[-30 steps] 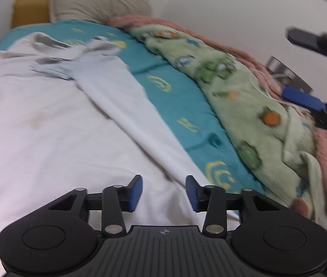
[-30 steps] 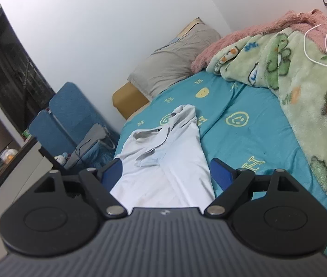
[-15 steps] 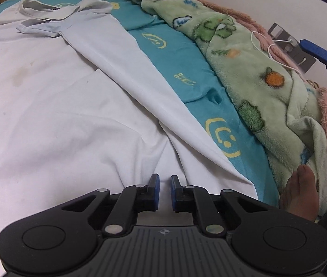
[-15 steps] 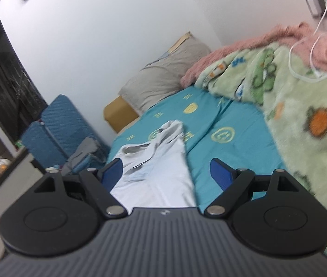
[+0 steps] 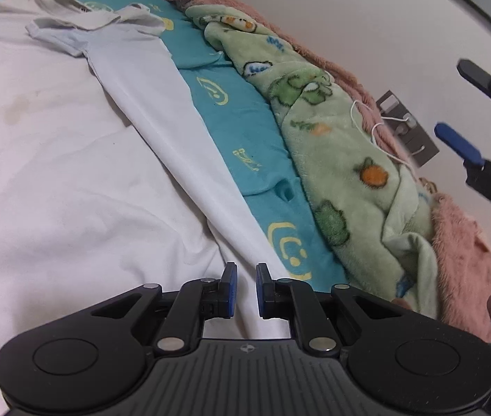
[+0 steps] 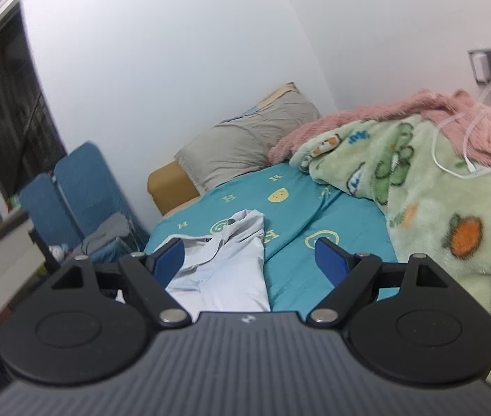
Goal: Fold clothes
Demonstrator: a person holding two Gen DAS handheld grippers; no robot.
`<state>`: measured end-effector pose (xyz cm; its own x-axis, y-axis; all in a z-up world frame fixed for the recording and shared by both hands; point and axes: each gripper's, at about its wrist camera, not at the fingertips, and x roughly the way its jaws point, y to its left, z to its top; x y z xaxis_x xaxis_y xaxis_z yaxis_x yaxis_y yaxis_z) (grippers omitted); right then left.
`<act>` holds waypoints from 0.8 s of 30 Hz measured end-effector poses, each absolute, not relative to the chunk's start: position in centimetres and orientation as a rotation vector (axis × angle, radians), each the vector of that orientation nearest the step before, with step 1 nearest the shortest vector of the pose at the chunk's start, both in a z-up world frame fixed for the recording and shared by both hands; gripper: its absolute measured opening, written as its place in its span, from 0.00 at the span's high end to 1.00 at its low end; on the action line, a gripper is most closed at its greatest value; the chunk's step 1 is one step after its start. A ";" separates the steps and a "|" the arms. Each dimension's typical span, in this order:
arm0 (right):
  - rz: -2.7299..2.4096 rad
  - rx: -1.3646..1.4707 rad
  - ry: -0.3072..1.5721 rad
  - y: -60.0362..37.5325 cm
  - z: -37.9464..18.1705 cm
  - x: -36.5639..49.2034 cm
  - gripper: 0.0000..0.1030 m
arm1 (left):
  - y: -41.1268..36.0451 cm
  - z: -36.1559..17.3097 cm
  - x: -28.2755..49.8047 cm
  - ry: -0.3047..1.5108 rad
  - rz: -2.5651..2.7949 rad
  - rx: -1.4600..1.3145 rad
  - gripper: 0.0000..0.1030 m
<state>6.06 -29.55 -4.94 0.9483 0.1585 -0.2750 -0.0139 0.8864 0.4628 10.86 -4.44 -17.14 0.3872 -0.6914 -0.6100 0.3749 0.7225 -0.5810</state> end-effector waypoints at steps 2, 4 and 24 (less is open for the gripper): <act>0.074 0.516 0.308 -30.3 -4.9 6.0 0.18 | -4.7 -17.7 11.1 0.971 -0.715 -0.392 0.89; 0.069 0.548 0.308 -30.8 -5.1 6.0 0.18 | -5.0 -18.2 11.2 0.991 -0.734 -0.394 0.89; 0.143 0.599 0.468 -29.2 -7.8 8.3 0.18 | -8.3 -20.0 10.9 1.077 -0.826 -0.308 0.81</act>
